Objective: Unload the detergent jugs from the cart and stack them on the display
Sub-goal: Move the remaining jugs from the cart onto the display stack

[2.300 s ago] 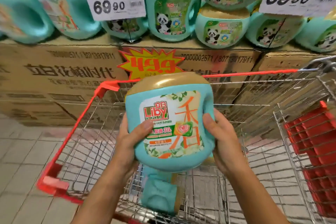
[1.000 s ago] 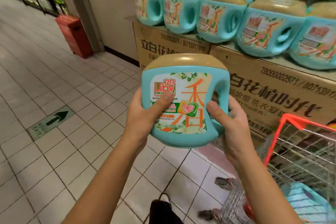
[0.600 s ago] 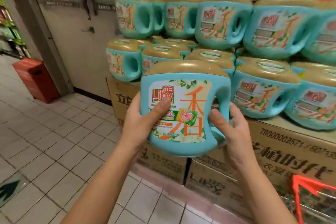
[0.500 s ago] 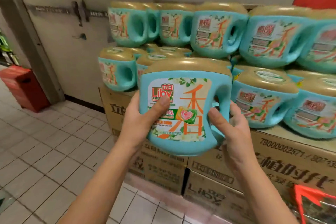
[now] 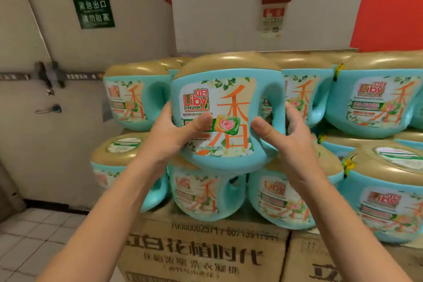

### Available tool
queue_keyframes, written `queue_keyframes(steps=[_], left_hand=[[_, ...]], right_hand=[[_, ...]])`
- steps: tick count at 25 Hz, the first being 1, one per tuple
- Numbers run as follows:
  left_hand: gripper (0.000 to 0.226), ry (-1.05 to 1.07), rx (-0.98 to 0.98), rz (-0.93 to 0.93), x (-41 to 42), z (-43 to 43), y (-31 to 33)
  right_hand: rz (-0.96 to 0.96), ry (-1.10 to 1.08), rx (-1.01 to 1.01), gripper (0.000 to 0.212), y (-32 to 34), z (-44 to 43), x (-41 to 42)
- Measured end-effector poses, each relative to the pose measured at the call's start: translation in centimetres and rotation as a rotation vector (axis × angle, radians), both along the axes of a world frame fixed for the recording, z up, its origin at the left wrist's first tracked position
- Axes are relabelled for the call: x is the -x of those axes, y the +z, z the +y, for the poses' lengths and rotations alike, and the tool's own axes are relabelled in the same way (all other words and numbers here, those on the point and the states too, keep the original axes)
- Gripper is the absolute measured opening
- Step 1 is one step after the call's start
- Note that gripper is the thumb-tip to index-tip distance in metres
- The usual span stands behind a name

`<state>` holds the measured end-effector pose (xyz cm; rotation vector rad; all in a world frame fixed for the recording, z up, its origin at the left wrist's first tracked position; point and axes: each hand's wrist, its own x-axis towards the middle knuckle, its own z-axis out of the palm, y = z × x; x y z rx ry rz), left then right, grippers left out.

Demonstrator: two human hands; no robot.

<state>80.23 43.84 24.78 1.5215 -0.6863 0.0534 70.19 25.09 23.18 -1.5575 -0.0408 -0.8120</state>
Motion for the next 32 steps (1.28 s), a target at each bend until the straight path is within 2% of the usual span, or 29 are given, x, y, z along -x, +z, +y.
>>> queue_keyframes(steps=[2,7,10,15,18,21,25,28,32], left_hand=[[0.085,-0.007,-0.015,-0.023,-3.3,0.1,1.3],[0.078,0.001,-0.049,-0.057,-8.7,-0.1,2.1],[0.089,0.042,-0.054,-0.084,-10.2,-0.6,1.1],[0.103,0.061,-0.042,-0.084,-11.9,-1.4,-0.3],[0.1,0.081,-0.138,-0.111,-12.7,-1.4,-0.4],[0.093,0.185,-0.251,-0.17,-13.0,-1.5,-0.1],[0.107,0.32,-0.313,-0.2,-13.2,-2.4,-0.9],[0.097,0.329,-0.212,-0.158,-13.2,-2.8,-1.9],[0.086,0.353,-0.113,-0.125,-13.3,-3.2,-2.4]], right_hand=[[0.001,-0.132,0.115,0.061,1.5,0.1,-2.3],[0.088,-0.319,0.307,0.06,3.4,-0.1,-6.4],[0.138,-0.378,0.412,0.058,3.2,-0.2,-8.3],[0.194,-0.406,0.454,0.062,1.8,-0.2,-10.5],[0.284,-0.465,0.546,0.069,1.9,-0.4,-11.3],[0.349,-0.662,0.699,0.067,2.4,-0.1,-11.4],[0.301,-0.598,0.634,0.062,2.0,0.6,-12.0],[0.329,-0.51,0.576,0.055,1.1,0.7,-12.6],[0.335,-0.518,0.57,0.047,0.9,0.0,-13.1]])
